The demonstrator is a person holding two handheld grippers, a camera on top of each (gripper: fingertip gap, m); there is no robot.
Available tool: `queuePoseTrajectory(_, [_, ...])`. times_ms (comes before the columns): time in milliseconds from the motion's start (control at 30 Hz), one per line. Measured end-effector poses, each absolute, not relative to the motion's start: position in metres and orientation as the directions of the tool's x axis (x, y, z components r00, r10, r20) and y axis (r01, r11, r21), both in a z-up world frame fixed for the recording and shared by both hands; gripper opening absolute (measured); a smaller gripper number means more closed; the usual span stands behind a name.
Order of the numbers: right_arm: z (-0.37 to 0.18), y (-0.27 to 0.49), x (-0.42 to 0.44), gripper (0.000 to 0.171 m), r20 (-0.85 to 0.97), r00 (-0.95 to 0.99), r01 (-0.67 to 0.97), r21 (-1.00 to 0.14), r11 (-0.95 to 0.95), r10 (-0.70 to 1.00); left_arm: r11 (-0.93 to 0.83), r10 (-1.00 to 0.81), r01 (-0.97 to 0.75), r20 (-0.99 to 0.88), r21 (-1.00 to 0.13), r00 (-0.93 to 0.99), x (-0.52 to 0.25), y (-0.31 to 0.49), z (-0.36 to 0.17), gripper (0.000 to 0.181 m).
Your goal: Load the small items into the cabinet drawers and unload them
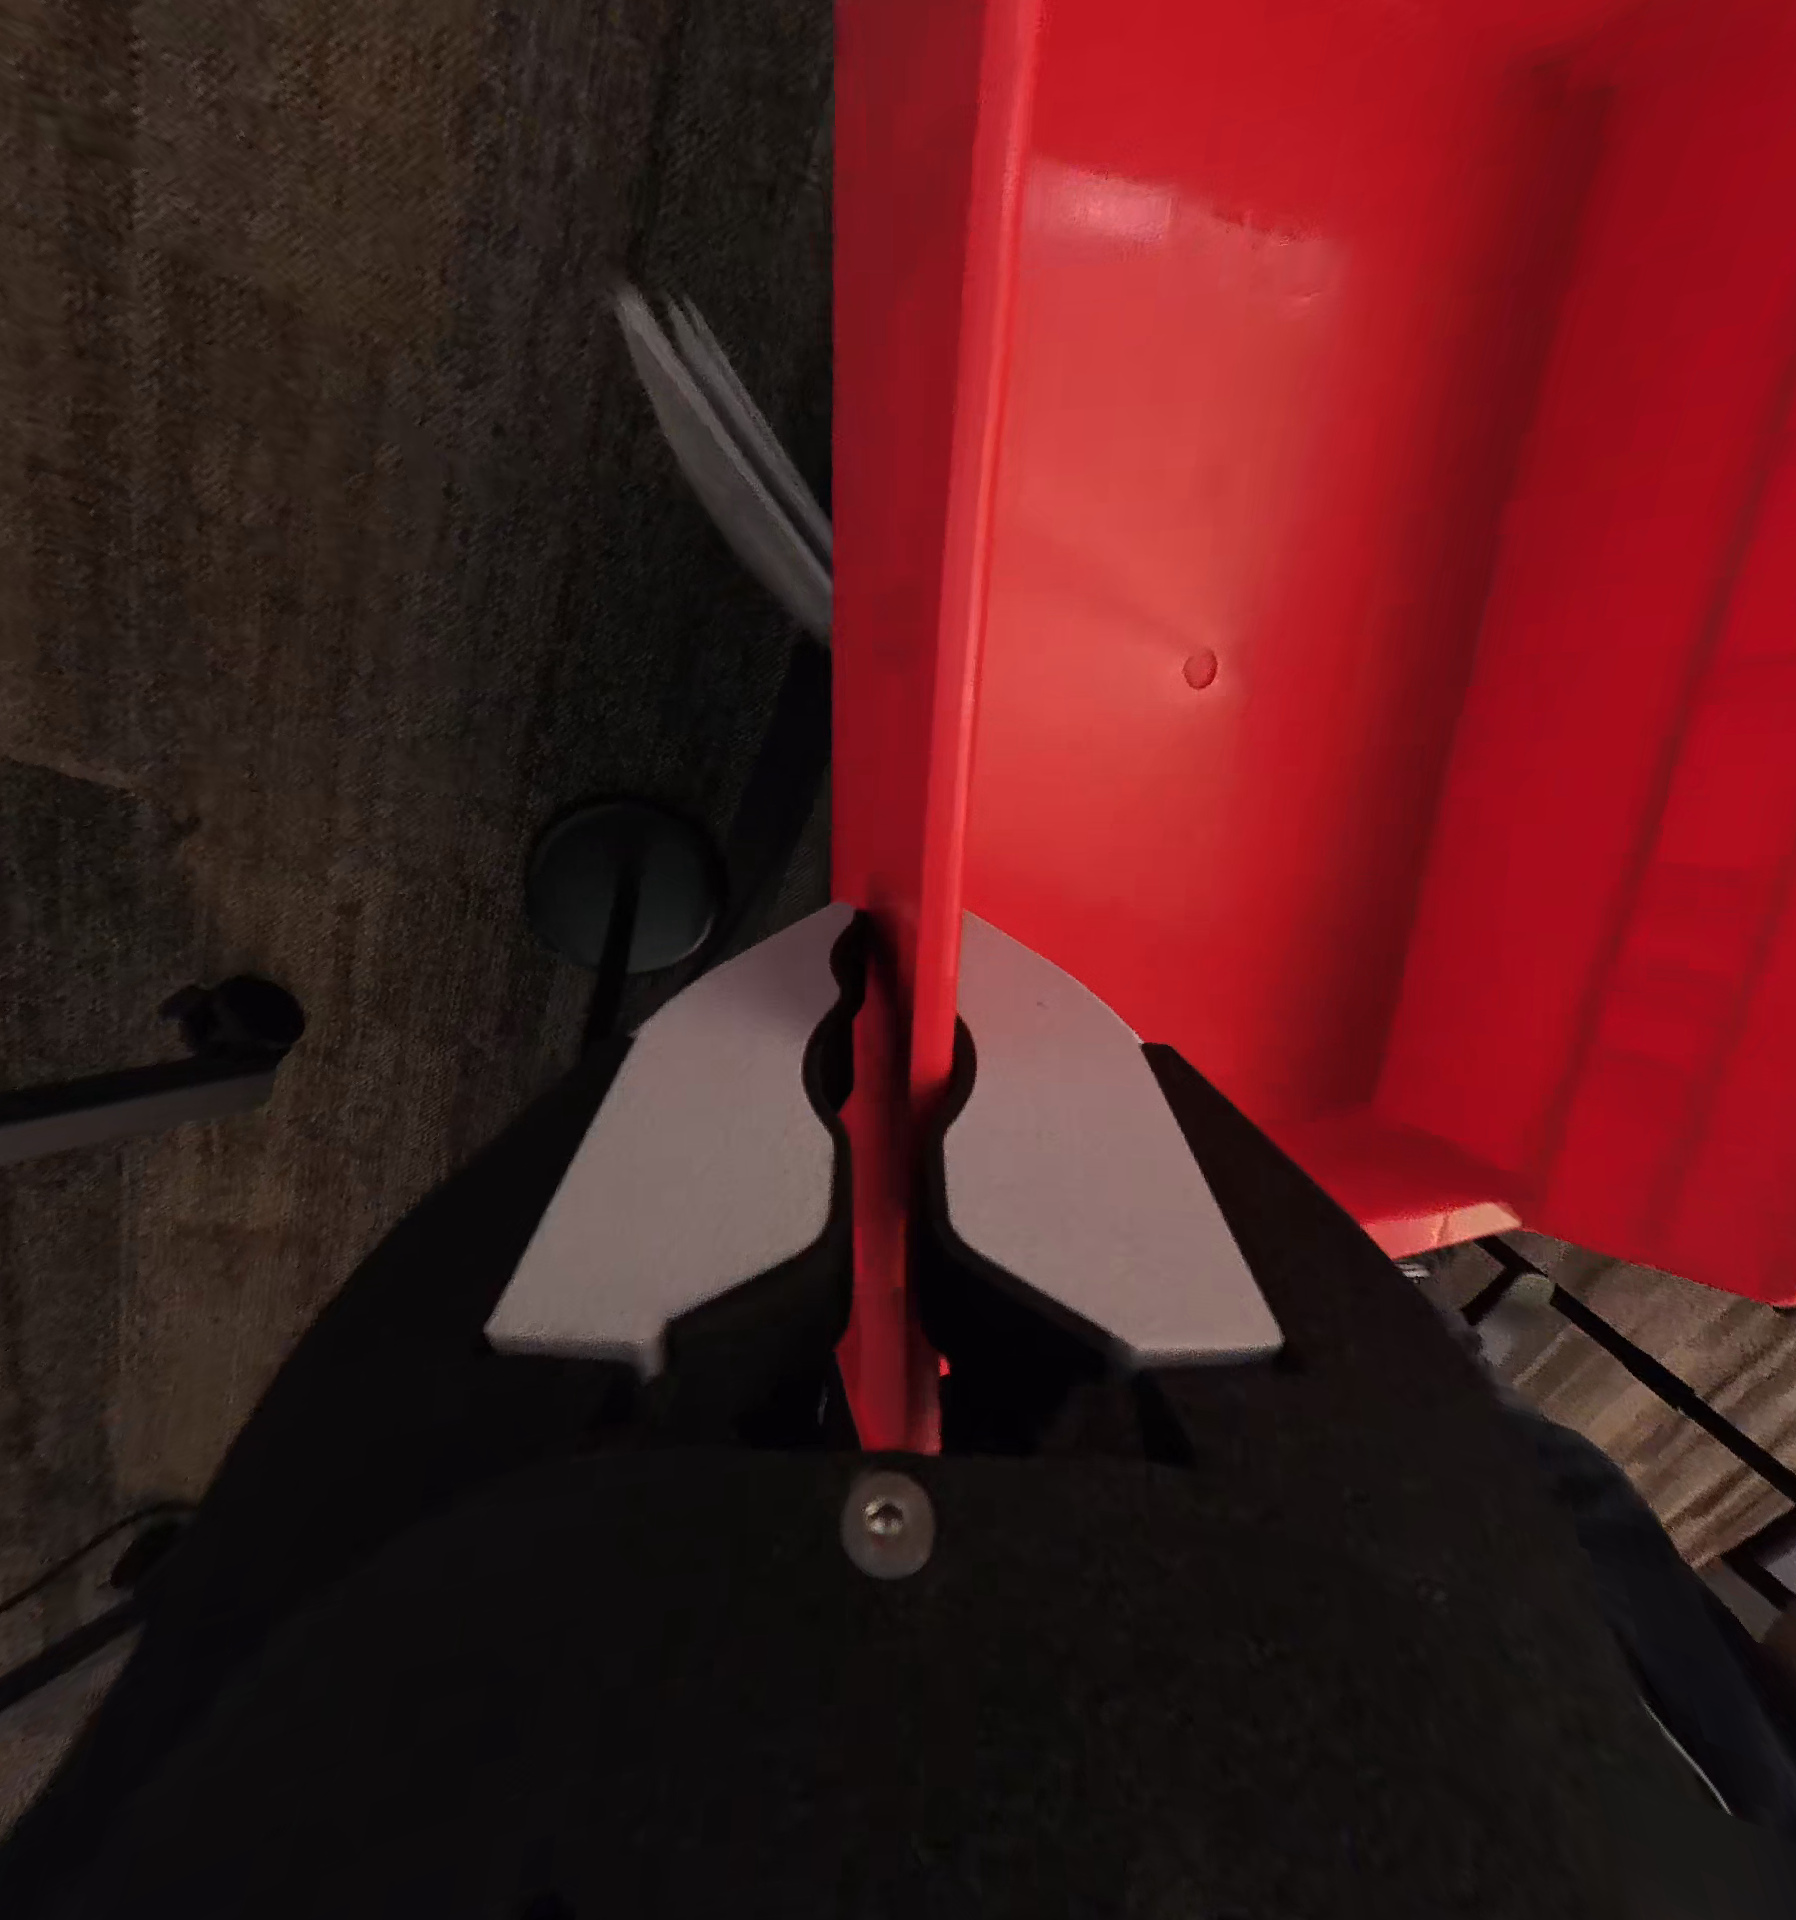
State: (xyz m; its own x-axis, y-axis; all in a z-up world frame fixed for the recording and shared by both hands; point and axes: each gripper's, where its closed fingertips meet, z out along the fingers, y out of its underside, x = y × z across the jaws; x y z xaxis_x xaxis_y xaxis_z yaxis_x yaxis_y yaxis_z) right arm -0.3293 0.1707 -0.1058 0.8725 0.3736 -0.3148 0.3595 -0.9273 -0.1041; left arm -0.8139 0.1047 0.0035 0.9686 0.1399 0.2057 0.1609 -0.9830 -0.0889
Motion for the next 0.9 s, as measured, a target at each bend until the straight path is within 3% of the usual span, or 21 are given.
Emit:
queuePoseTrajectory(467, [-0.135, 0.205, -0.336, 0.004, -0.21, 0.974, 0.073, -0.046, -0.996, 0.081, -0.987, 0.132, 0.149, 0.198, -0.068, 0.971, -0.834, 0.096, 0.001, 0.008])
queuePoseTrajectory(567, [-0.131, 0.203, -0.341, 0.02, -0.244, 0.968, 0.048, -0.043, -0.998, 0.058, -0.987, 0.135, 0.15, 0.214, -0.058, 0.967, -0.828, 0.098, -0.002, 0.008])
queuePoseTrajectory(767, [-0.094, 0.198, -0.319, 0.036, -0.003, 0.97, 0.24, -0.128, -0.962, 0.242, -0.987, 0.115, 0.138, 0.226, -0.088, 0.967, -0.816, 0.098, 0.012, 0.007])
queuePoseTrajectory(900, [-0.036, 0.178, -0.328, 0.035, 0.051, 0.897, 0.433, -0.308, -0.847, 0.44, -0.987, 0.064, 0.095, 0.223, -0.133, 0.973, -0.803, 0.091, 0.035, 0.007])
